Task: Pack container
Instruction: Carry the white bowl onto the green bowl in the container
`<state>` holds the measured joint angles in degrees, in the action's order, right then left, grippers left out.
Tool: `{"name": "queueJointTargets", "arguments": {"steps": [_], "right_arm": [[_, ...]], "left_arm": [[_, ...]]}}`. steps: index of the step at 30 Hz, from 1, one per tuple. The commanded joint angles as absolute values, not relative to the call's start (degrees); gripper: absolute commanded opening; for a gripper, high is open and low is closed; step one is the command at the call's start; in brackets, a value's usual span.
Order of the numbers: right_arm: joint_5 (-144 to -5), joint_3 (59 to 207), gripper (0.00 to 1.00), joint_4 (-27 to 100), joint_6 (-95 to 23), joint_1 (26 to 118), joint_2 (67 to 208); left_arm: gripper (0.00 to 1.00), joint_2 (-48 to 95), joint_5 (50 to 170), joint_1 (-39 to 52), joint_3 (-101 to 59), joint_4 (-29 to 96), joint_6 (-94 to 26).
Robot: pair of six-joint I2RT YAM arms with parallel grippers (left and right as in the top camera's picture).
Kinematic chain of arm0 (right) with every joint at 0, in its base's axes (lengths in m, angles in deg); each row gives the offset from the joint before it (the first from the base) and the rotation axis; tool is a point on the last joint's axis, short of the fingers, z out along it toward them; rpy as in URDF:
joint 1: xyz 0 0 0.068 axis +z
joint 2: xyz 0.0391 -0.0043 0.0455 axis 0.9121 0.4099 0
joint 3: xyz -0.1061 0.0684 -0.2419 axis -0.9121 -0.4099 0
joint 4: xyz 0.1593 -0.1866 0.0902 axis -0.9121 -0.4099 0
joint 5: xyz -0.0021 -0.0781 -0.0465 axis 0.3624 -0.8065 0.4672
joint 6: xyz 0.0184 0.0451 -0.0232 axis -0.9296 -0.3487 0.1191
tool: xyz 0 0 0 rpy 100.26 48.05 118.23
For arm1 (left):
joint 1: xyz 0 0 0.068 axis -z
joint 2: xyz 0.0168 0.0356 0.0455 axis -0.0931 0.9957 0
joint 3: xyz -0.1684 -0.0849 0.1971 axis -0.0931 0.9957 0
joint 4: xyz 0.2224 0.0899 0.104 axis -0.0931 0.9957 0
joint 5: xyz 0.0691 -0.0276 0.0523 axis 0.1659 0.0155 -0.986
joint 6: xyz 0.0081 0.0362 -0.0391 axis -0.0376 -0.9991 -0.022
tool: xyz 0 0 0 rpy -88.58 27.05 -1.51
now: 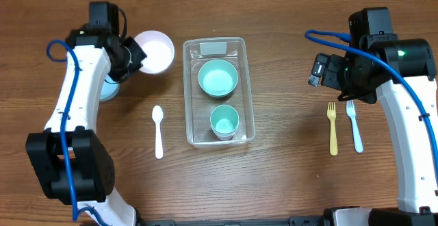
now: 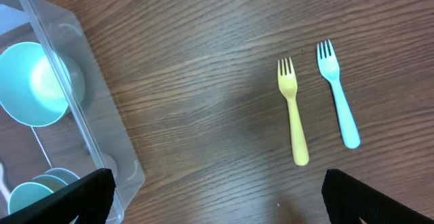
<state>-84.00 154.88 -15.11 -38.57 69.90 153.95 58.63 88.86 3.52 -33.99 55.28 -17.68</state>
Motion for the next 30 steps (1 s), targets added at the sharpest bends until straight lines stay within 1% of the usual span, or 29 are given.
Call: {"name": "queueJointTargets", "arguments": {"steps": [1,6,7,9,15,22,25,27,28,30], "right_arm": [[-84.3,156.26,1.0,-14.81,-38.43,69.68,152.84],[-84.3,156.26,1.0,-14.79,-38.43,69.68,152.84],[-84.3,156.26,1.0,-14.81,-38.43,69.68,152.84],[-84.32,156.26,1.0,-14.79,-38.43,69.68,152.84],[-84.3,156.26,1.0,-14.81,-38.43,69.68,152.84],[-84.3,156.26,1.0,-14.79,-38.43,69.68,152.84],[-84.3,156.26,1.0,-14.79,-38.43,69.68,152.84],[-84.3,156.26,1.0,-14.79,-38.43,69.68,152.84],[-84.3,156.26,1.0,-14.81,-38.43,69.68,152.84],[-84.3,156.26,1.0,-14.79,-38.43,69.68,152.84]], "left_arm": [[0.04,55.96,90.28,7.39,-40.24,57.95,-26.93],[0.04,55.81,99.04,13.18,-43.57,55.87,-37.7],[0.05,55.83,98.98,14.34,-43.57,55.52,-37.88],[0.09,56.36,97.23,17.73,-43.54,55.24,-39.93],[0.05,59.2,90.89,23.85,-43.54,53.62,-39.93],[0.04,65.56,91.22,24.52,-43.54,51.81,-39.06],[0.04,64.25,90.37,23.95,-44.66,51.39,-39.04],[0.04,61.76,86.32,22.93,-46.39,53.73,-36.94],[0.05,60.49,84.22,22.27,-46.98,55.19,-36.02],[0.13,57.63,79.66,20.09,-47.48,58.56,-35.43]]}}
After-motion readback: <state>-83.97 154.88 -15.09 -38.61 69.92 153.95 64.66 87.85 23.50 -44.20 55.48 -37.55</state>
